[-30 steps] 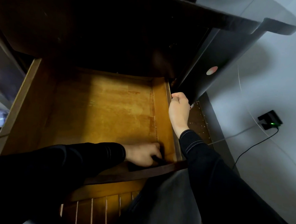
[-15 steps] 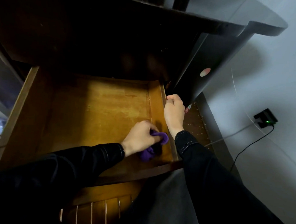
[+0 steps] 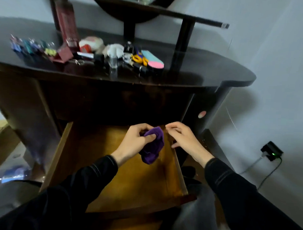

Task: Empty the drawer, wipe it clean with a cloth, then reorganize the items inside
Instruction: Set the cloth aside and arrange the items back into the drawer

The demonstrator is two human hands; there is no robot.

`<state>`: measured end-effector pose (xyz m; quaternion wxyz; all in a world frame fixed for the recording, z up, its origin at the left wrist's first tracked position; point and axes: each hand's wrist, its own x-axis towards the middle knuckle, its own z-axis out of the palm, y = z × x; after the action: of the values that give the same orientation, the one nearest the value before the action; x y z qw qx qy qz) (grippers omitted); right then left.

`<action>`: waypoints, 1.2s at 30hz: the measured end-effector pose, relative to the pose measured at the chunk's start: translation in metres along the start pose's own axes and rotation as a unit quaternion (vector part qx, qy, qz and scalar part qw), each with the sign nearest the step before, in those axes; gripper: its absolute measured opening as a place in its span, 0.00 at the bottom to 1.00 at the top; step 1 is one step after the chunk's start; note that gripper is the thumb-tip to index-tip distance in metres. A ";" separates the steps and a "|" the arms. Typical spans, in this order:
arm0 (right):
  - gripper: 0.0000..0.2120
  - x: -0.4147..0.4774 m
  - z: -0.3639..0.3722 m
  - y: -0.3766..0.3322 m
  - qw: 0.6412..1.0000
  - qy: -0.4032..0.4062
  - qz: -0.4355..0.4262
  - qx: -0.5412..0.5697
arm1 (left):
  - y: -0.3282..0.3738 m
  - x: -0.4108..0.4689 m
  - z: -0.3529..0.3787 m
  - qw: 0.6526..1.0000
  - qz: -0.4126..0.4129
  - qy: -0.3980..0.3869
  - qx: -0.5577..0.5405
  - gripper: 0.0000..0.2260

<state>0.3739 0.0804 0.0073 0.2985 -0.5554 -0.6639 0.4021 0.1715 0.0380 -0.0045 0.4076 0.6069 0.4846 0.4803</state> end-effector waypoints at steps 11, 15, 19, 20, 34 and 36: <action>0.22 -0.014 -0.015 -0.119 0.965 0.030 -0.143 0.220 | 0.115 0.014 -0.068 0.980 0.151 0.118 -0.049 0.08; 0.20 0.010 -0.043 -0.160 0.935 0.111 -0.198 0.271 | 0.134 0.040 -0.109 0.926 0.253 0.231 0.158 0.03; 0.18 0.061 -0.073 -0.184 0.919 0.228 -0.185 0.263 | 0.130 0.064 -0.143 0.892 0.248 0.272 0.261 0.06; 0.17 0.075 -0.078 -0.184 0.924 0.241 -0.157 0.253 | 0.129 0.069 -0.150 0.891 0.243 0.278 0.266 0.08; 0.31 0.103 -0.057 -0.158 0.950 0.301 -0.068 -0.048 | 0.127 0.107 -0.162 0.868 0.180 0.123 0.446 0.14; 0.28 0.096 -0.056 -0.157 0.941 0.330 -0.076 -0.006 | 0.129 0.108 -0.162 0.865 0.178 0.107 0.456 0.12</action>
<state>0.3231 0.1766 0.1659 0.5272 -0.6067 -0.5706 0.1683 0.0462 0.1233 0.1728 -0.0618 0.7462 0.5737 0.3320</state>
